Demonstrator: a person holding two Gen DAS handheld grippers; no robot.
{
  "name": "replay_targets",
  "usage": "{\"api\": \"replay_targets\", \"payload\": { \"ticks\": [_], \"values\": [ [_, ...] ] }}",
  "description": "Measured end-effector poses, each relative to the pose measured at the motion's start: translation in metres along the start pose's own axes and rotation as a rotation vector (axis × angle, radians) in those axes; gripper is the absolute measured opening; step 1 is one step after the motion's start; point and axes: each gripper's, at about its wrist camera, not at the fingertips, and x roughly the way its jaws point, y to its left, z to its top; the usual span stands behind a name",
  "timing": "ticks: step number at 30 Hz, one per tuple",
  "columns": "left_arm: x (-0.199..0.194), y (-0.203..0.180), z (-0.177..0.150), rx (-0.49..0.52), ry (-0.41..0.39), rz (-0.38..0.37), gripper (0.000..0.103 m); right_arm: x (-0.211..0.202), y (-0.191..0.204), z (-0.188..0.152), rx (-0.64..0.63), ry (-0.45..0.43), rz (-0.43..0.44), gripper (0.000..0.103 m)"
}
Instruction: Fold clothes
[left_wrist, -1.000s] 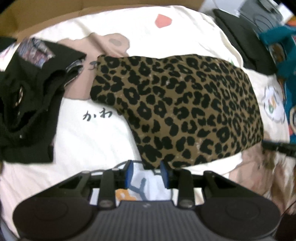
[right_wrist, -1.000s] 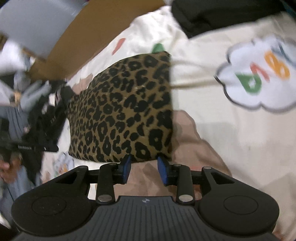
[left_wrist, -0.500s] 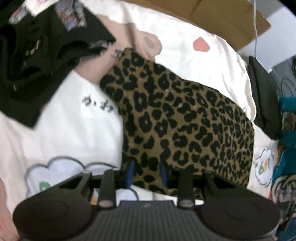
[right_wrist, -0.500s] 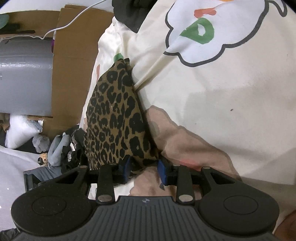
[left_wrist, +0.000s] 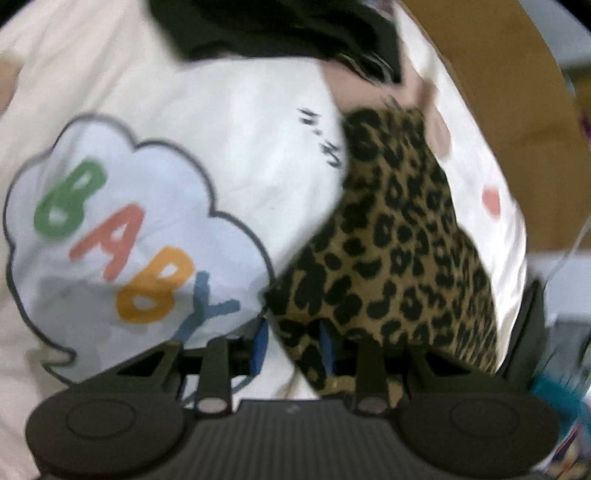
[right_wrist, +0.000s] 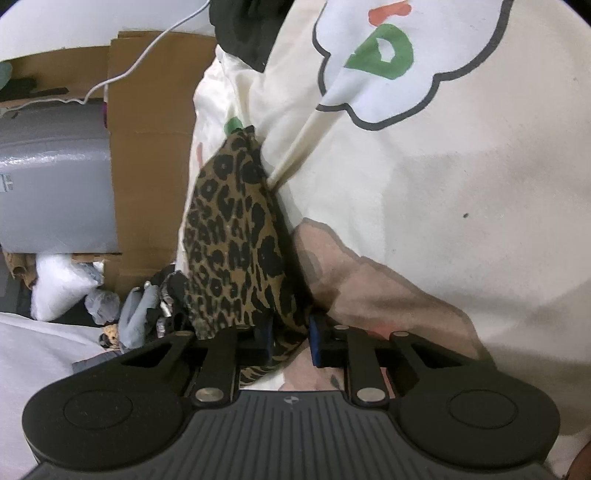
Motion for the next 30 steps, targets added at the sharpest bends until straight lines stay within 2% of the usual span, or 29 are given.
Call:
{"api": "replay_targets", "payload": {
  "ticks": [5,9,15,17,20,23,30],
  "values": [
    [0.003,0.008,0.003,-0.050,-0.035,-0.059,0.029,-0.004,0.005,0.000,-0.007,-0.007,0.041,0.019],
    [0.006,0.009,0.007,-0.038,-0.040,-0.081,0.028,0.004,0.004,-0.002,-0.014,0.009,0.002,0.023],
    [0.006,0.008,0.006,0.002,-0.034,-0.058,0.028,0.018,0.005,-0.006,-0.051,0.059,-0.016,0.024],
    [0.006,0.007,0.006,0.015,-0.032,-0.050,0.016,0.020,0.004,-0.003,-0.051,0.071,-0.017,0.022],
    [0.005,0.006,0.005,0.033,-0.031,-0.035,0.008,0.020,0.006,-0.002,-0.066,0.080,-0.023,0.017],
    [0.003,0.000,0.004,0.062,-0.042,-0.011,0.004,0.017,0.008,-0.004,-0.077,0.079,-0.017,0.014],
    [-0.011,-0.013,0.000,0.143,-0.080,0.036,0.002,0.012,0.010,-0.007,-0.093,0.073,-0.021,0.012]
  ]
}}
